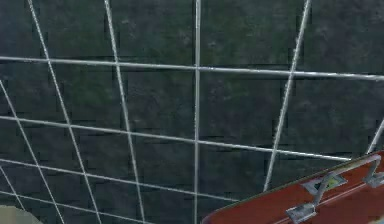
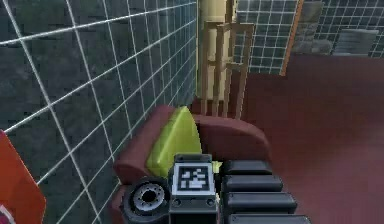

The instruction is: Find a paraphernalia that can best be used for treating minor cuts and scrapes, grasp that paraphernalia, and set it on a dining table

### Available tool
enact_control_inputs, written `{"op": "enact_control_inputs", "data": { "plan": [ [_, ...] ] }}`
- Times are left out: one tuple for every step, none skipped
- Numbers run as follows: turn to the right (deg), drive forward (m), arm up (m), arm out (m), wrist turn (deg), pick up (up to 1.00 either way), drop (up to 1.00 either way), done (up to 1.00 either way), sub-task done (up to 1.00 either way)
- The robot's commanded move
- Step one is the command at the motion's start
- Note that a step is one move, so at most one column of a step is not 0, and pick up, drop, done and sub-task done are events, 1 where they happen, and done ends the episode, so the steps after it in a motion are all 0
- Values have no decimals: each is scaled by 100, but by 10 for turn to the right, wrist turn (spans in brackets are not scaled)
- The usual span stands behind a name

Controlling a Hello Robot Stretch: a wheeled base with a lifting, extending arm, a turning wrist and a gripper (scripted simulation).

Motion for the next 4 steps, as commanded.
{"op": "enact_control_inputs", "data": {
  "plan": [
    [450,0,0,0,0,0,0,0,0],
    [450,0,0,0,0,0,0,0,0],
    [240,0,0,0,0,0,0,0,0],
    [-450,0,0,0,0,0,0,0,0]
  ]
}}
